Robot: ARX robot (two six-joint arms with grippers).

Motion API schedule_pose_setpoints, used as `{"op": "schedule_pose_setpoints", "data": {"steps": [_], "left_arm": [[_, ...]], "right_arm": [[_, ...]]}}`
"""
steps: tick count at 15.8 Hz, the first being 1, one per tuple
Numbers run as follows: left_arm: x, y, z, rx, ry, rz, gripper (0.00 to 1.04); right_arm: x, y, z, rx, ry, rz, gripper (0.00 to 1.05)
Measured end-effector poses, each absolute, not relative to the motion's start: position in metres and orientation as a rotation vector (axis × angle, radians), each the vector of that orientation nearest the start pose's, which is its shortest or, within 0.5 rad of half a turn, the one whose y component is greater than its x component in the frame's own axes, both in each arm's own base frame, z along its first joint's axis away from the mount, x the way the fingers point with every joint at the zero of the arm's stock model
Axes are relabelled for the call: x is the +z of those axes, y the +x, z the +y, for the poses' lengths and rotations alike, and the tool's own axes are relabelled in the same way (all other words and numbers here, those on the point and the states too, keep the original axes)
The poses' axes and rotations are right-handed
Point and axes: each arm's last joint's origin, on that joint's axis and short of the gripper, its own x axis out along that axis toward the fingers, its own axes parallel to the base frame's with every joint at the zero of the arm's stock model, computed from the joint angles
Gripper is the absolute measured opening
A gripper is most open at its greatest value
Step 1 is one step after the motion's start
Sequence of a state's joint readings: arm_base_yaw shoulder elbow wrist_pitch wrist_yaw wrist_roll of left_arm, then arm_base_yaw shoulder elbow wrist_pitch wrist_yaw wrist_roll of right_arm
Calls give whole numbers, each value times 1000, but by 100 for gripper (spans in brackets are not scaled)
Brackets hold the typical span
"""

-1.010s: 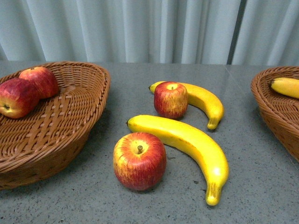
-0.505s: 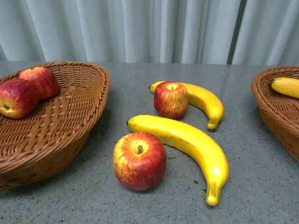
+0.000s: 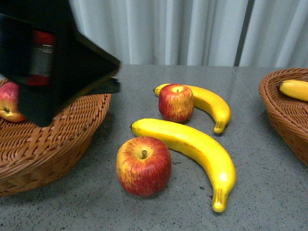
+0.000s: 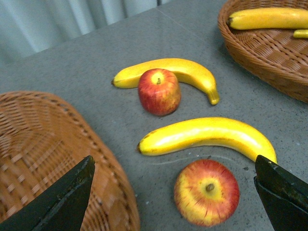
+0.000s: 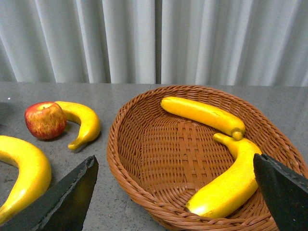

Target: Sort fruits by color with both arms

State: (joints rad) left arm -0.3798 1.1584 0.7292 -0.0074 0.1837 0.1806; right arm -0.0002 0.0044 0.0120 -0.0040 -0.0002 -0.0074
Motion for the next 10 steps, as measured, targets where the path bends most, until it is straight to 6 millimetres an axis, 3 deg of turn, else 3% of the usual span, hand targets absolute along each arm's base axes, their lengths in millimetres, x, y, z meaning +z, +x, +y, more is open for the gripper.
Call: {"op": "schedule_pose_setpoints", "data": {"steps": [2,5,10], "left_arm": [[241,247,-127,-674,286,450,98],[207,254,-154,-744,404,508,98],[184,263,-163,-733,437,538,98]], "right_arm": [[167,97,0,0,-7,-3,98],[167,97,0,0,-7,-4,98],[167,97,0,0,-7,-4,98]]}}
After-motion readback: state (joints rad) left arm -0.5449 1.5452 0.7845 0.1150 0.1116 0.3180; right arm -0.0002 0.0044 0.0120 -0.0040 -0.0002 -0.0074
